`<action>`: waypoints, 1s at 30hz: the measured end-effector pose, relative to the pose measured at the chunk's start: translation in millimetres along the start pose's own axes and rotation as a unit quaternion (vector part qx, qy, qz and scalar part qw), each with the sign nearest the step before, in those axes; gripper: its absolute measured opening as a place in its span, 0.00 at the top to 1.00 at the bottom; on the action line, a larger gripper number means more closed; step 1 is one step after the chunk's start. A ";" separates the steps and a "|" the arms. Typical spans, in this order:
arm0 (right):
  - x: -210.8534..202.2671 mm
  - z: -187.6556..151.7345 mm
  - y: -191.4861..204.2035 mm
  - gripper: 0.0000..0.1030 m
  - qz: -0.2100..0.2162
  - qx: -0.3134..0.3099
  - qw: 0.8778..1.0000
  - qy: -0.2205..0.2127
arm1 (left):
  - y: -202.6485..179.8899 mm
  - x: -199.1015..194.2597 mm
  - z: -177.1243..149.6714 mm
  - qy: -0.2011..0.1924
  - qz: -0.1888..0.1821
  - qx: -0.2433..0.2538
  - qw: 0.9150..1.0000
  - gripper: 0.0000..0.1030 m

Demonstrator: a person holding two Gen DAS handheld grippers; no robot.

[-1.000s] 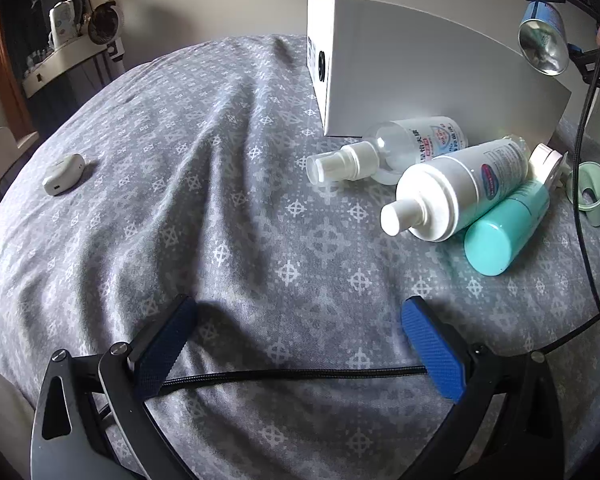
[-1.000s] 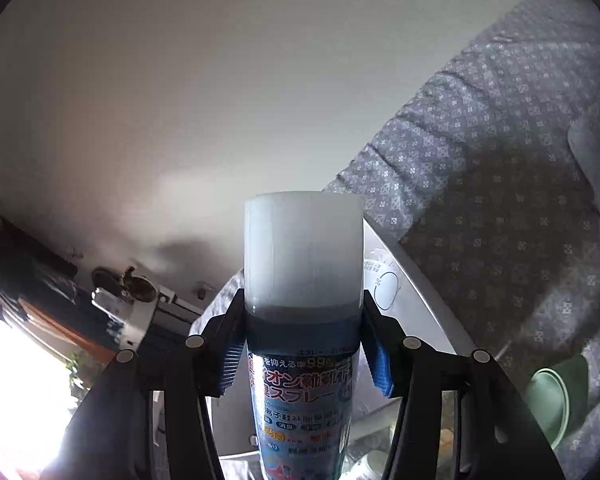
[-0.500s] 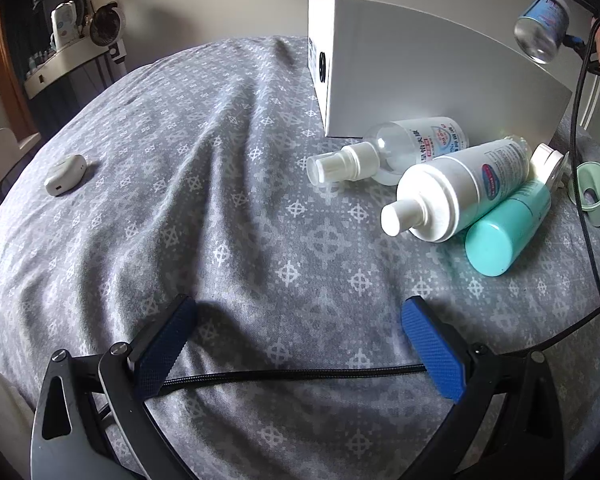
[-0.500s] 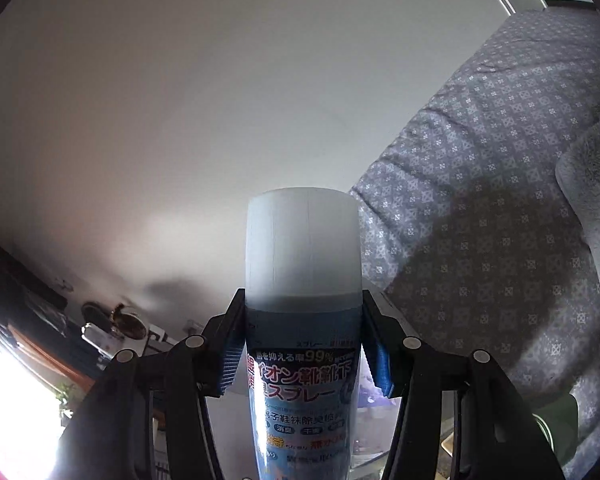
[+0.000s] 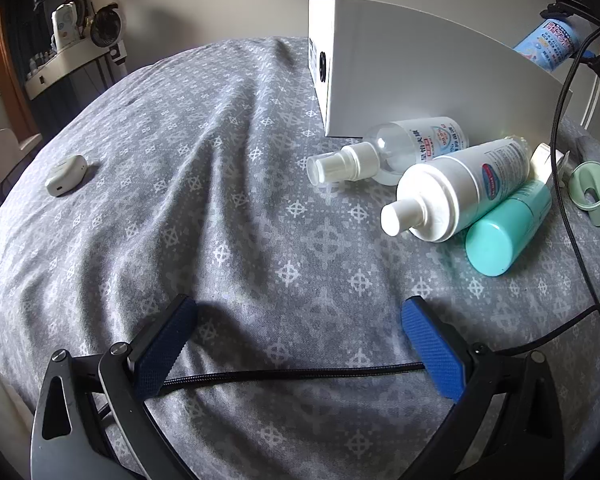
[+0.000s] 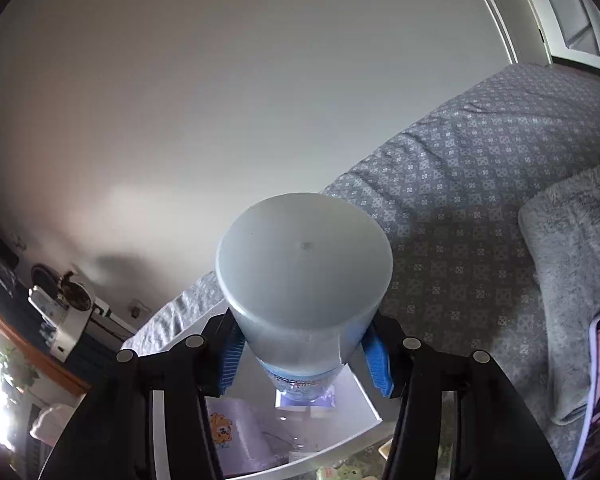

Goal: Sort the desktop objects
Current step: 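Carry the spray can into the white box and open the right tool, then grasp the mint-green cup by its rim with the right tool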

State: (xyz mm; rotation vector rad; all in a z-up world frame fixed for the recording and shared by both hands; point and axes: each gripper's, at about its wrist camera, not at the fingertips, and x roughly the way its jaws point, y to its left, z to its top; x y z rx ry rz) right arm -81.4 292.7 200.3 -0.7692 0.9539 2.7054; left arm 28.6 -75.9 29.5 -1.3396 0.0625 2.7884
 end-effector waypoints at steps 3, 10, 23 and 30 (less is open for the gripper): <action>3.6 6.7 11.7 0.51 -0.032 -0.036 0.998 0.028 | -0.7 -1.3 0.1 0.000 0.001 0.000 1.000 0.00; 60.4 -17.0 41.7 0.50 -0.106 -0.142 0.975 0.133 | -0.2 -0.7 0.1 -0.001 0.000 0.000 1.000 0.00; -64.2 -71.2 15.9 0.00 -0.038 -0.193 0.980 -0.040 | 0.1 -0.7 0.9 0.000 0.000 -0.001 1.000 0.00; -102.9 -119.4 -73.6 0.00 -0.098 -0.138 0.986 0.012 | -1.9 -1.6 0.5 0.001 0.002 -0.001 1.000 0.00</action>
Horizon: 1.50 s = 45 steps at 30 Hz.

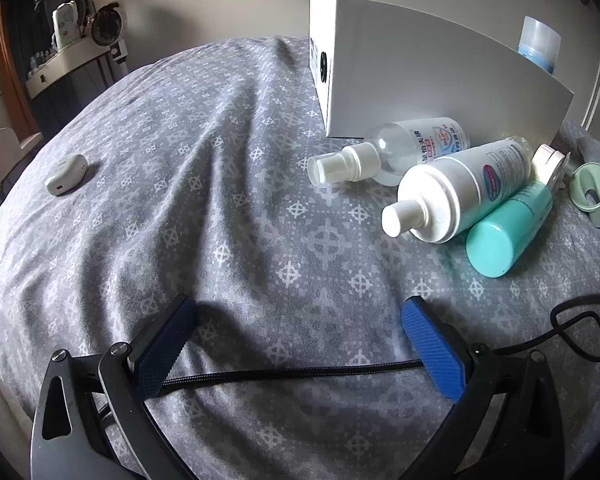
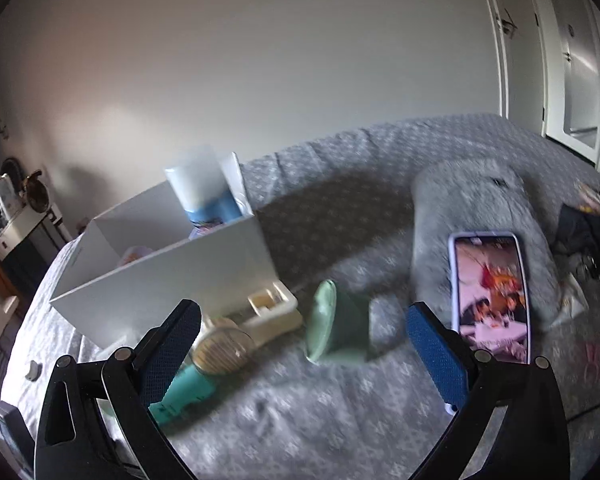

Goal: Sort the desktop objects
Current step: 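Grasp the mint-green cup by its rim with the right tool, then lower the green cup into the white box and release it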

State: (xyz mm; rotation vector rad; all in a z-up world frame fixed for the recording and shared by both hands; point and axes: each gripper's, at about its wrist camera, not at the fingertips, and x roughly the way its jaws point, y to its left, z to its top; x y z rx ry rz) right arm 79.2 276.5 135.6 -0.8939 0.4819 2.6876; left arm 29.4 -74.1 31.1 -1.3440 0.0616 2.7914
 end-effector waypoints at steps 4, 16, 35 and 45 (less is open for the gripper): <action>28.7 -2.4 -24.9 0.00 0.017 0.012 0.998 0.054 | -1.2 0.6 -1.0 -0.003 0.006 0.001 1.000 0.00; 108.0 -4.7 -27.1 0.64 -0.055 -0.009 0.987 0.154 | -0.5 0.4 -1.5 -0.006 0.007 0.001 1.000 0.00; 26.7 86.4 14.3 0.93 -0.005 -0.010 1.000 0.001 | -0.8 -0.5 -2.1 -0.007 0.009 0.002 1.000 0.00; 99.2 128.5 154.9 0.93 0.038 -0.131 0.990 0.030 | -0.7 -0.4 -2.2 -0.007 0.009 0.002 1.000 0.00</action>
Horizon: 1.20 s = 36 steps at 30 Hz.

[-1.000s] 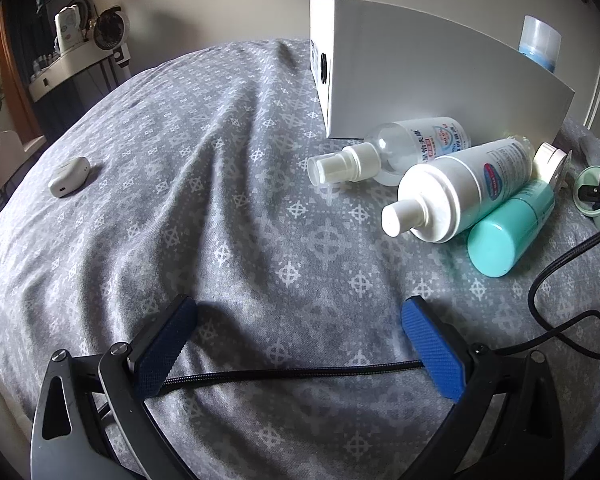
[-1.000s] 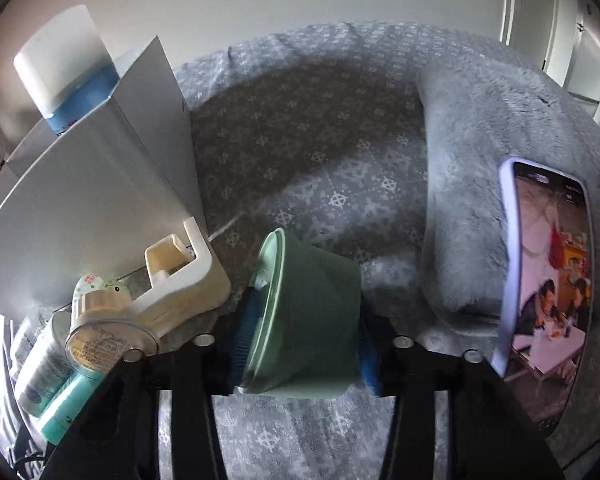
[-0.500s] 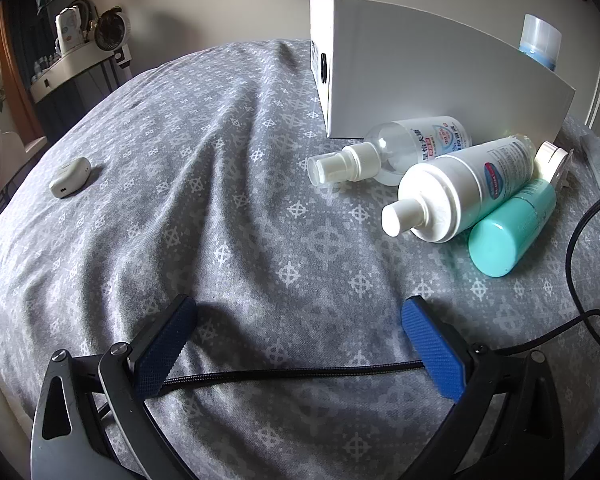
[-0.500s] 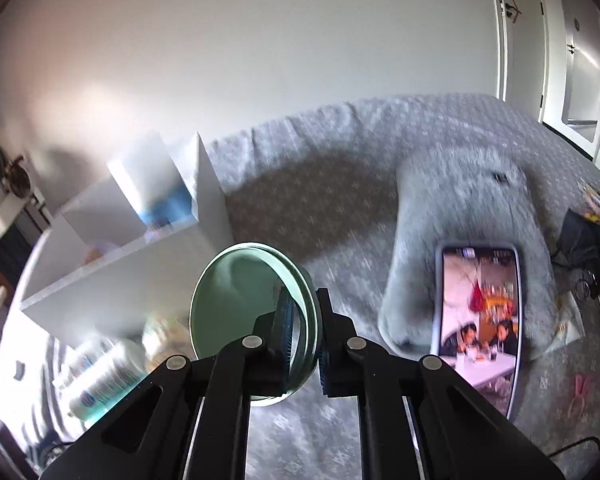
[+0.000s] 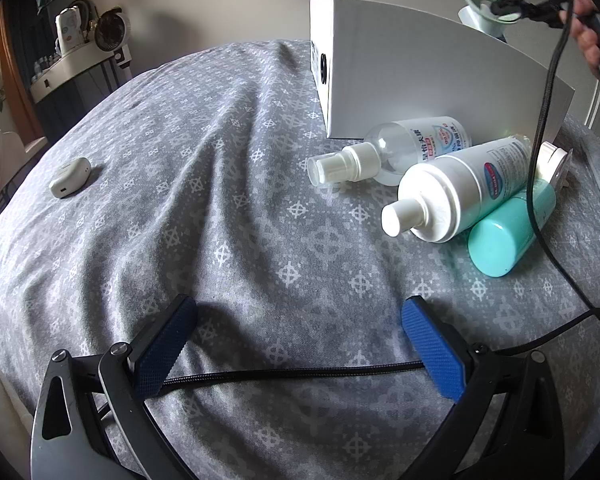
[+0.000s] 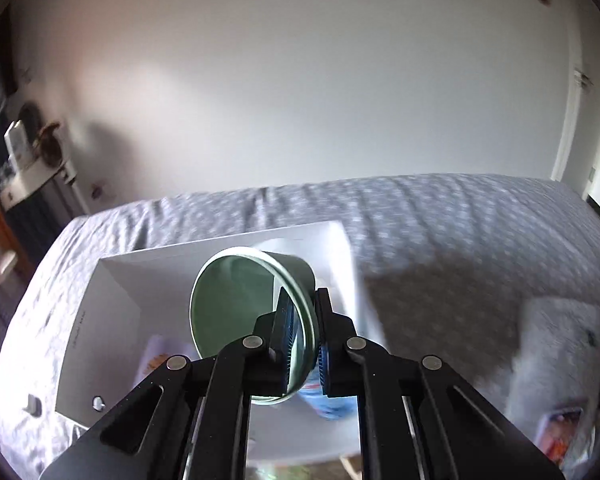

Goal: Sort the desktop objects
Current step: 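Lower the green cup into the white box and release it, then grasp the clear spray bottle with the left tool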

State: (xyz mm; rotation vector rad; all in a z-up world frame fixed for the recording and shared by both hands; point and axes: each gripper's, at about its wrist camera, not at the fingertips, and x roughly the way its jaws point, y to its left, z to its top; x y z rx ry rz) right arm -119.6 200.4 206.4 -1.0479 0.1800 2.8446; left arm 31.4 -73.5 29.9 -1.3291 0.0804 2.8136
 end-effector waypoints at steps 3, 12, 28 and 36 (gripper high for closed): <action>19.8 3.4 35.2 0.93 0.002 -0.041 0.999 0.021 | 0.1 0.2 0.4 0.000 0.000 0.000 1.000 0.00; 45.0 -0.6 52.1 0.52 -0.002 -0.072 0.996 0.050 | 0.9 0.4 -0.1 0.000 0.000 0.000 1.000 0.00; -80.0 -177.3 -81.0 0.12 -0.067 0.079 0.994 0.037 | 41.9 -46.3 36.1 -0.016 -0.054 -0.021 0.998 0.00; -83.3 -246.8 -98.5 0.07 -0.086 0.112 0.986 0.094 | 2.6 -0.5 120.9 0.003 -0.136 0.088 0.987 0.00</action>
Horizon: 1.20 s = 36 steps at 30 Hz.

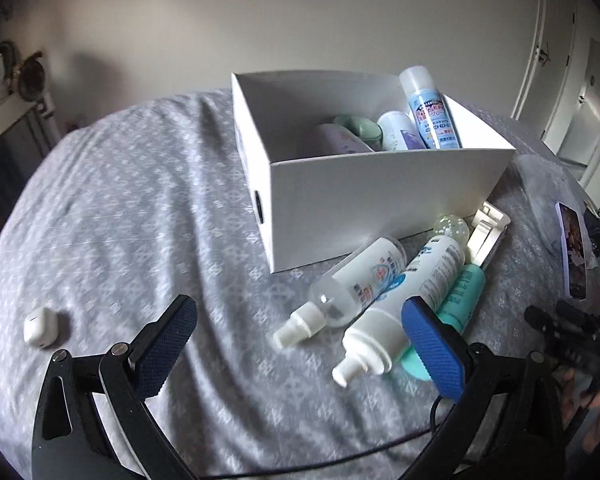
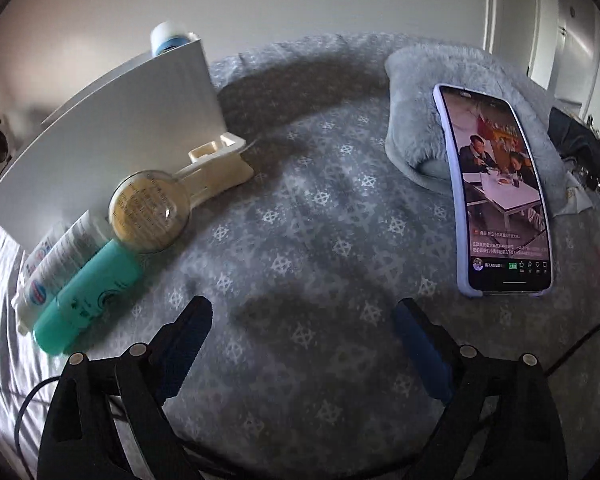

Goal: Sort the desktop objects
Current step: 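Grasp the clear spray bottle with the left tool, then lower the clear spray bottle into the white box and open the left tool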

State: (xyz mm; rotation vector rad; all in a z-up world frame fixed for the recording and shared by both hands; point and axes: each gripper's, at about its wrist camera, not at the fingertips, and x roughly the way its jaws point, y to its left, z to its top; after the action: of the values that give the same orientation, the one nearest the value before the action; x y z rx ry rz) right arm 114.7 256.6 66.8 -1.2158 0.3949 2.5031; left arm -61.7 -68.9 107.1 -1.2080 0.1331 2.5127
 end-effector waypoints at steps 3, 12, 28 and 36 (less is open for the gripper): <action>-8.6 -15.7 3.7 0.02 0.005 -0.024 1.000 -0.016 | 0.9 45.4 15.8 0.064 -0.066 -0.010 0.996 0.00; -18.3 -31.4 2.1 0.00 0.030 -0.026 0.999 -0.017 | -60.4 79.9 -7.1 0.181 -0.213 0.034 0.960 0.02; 10.5 7.4 3.3 0.00 -0.040 0.020 0.999 -0.005 | -66.2 86.8 -2.2 0.167 -0.132 -0.035 0.976 0.16; 17.3 3.7 10.9 0.00 -0.060 0.002 0.998 -0.019 | -85.4 94.0 -3.6 0.148 -0.081 -0.017 0.986 0.61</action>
State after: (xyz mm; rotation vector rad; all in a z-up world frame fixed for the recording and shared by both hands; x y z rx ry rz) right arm 97.5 251.1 56.4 -1.1520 0.3080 2.4184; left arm -83.4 35.4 37.8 -1.5361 0.0619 2.1946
